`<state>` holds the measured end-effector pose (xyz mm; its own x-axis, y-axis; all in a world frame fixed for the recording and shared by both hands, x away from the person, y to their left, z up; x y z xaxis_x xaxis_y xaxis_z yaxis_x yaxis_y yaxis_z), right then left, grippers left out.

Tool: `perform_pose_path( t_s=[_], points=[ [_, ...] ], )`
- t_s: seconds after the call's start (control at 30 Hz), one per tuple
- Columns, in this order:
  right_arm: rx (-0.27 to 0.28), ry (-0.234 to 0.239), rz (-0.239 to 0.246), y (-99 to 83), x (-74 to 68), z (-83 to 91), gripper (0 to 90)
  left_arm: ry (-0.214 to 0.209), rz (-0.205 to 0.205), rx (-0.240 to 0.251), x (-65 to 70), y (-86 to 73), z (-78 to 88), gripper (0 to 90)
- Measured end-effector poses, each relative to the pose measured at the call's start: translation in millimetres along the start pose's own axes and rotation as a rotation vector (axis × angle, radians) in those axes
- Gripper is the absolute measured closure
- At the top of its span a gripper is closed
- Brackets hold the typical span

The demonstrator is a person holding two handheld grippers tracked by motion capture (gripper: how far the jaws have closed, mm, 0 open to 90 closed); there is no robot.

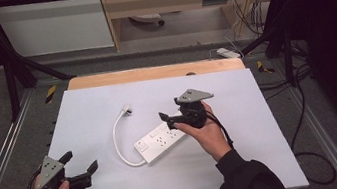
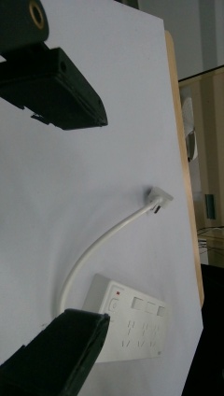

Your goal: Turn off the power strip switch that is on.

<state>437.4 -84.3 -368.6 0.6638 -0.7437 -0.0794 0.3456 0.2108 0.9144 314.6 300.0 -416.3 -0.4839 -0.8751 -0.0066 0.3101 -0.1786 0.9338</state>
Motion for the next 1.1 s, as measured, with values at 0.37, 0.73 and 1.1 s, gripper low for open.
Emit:
perform_pose_path(
  t_s=[0.37,0.73,1.1],
  points=[
    [-0.021,0.031,-0.020,-5.6,2.4,-7.2,61.7,-0.005,-0.004,0.002,0.4,0.2,-0.2,5.2],
    [-0.009,0.027,0.025,-10.0,-0.8,-17.2,81.2,-0.008,-0.002,0.004,0.6,0.2,0.1,5.1],
    [-0.037,0.017,0.013,-16.7,2.5,-24.7,87.6,-0.013,-0.002,0.005,0.7,0.0,0.0,5.1]
  ],
)
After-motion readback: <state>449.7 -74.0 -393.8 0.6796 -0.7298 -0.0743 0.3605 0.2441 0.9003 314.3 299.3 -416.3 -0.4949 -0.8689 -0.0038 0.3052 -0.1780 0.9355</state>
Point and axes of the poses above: each handheld gripper's, and its own axes: z roughly backward along the jaws, y roughly out of its top, x roughly to its right, the point moved 1 cm from there along -z, roughly forward along the jaws, and after that the axes turned 2 degrees about -z, right-handed, at the moved point
